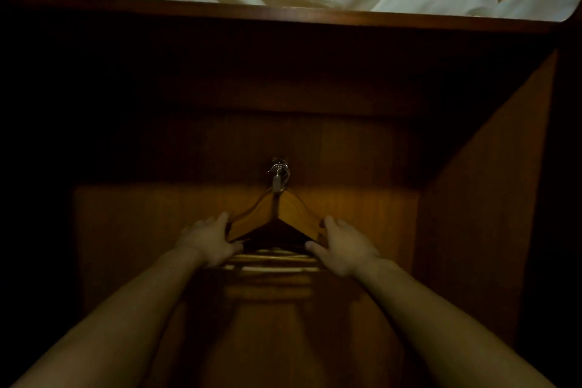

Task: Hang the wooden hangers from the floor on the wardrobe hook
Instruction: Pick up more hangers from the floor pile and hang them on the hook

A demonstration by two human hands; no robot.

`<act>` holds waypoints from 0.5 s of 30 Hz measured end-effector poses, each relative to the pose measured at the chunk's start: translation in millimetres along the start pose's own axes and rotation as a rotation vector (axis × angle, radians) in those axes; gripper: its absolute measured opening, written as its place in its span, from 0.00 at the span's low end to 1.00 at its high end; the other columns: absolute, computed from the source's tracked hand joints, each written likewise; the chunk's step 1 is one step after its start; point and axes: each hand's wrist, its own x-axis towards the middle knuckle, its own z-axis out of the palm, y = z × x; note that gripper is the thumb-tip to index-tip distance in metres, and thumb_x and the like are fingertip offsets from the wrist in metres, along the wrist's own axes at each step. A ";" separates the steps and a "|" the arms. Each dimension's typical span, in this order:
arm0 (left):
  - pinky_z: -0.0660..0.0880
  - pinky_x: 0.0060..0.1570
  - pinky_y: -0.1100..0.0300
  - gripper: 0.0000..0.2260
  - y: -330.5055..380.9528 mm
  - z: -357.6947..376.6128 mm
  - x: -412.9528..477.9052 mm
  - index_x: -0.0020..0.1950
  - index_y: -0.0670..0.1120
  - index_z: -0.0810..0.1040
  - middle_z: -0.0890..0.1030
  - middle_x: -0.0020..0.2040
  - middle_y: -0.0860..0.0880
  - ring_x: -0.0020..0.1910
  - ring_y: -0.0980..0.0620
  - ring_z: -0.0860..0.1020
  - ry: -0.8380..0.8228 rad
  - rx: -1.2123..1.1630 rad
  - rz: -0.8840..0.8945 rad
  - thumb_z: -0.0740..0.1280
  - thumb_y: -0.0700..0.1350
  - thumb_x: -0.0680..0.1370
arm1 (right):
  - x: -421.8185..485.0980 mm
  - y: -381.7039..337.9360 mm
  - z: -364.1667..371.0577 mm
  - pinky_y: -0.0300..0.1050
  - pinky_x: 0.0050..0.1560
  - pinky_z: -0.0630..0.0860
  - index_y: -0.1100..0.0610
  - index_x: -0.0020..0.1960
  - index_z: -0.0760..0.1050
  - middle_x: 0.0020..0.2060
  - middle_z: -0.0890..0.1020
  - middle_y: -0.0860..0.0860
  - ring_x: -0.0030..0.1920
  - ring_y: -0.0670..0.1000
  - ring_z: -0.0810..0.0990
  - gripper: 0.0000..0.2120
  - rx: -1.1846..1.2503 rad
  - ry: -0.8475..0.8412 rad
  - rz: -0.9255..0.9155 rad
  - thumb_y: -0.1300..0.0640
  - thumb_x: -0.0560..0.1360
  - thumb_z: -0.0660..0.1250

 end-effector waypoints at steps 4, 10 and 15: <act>0.67 0.68 0.47 0.40 1.2 -15.2 -29.0 0.79 0.56 0.51 0.67 0.74 0.47 0.71 0.43 0.67 0.006 0.045 -0.009 0.63 0.68 0.73 | -13.5 -16.6 -7.9 0.54 0.59 0.78 0.53 0.71 0.64 0.64 0.74 0.54 0.62 0.56 0.75 0.29 -0.044 -0.007 -0.070 0.35 0.79 0.59; 0.66 0.69 0.47 0.41 15.4 -40.8 -79.2 0.80 0.56 0.49 0.64 0.77 0.46 0.74 0.43 0.64 0.028 0.108 -0.049 0.62 0.70 0.74 | -30.8 -34.7 -27.7 0.55 0.60 0.77 0.53 0.71 0.64 0.64 0.74 0.54 0.62 0.56 0.75 0.29 -0.006 -0.020 -0.157 0.36 0.79 0.60; 0.67 0.68 0.47 0.41 23.8 -59.5 -135.7 0.80 0.58 0.49 0.62 0.78 0.47 0.74 0.43 0.64 0.084 0.163 -0.161 0.61 0.71 0.73 | -52.5 -54.5 -38.6 0.54 0.59 0.78 0.53 0.69 0.65 0.63 0.75 0.54 0.61 0.56 0.76 0.26 0.038 -0.023 -0.300 0.36 0.79 0.60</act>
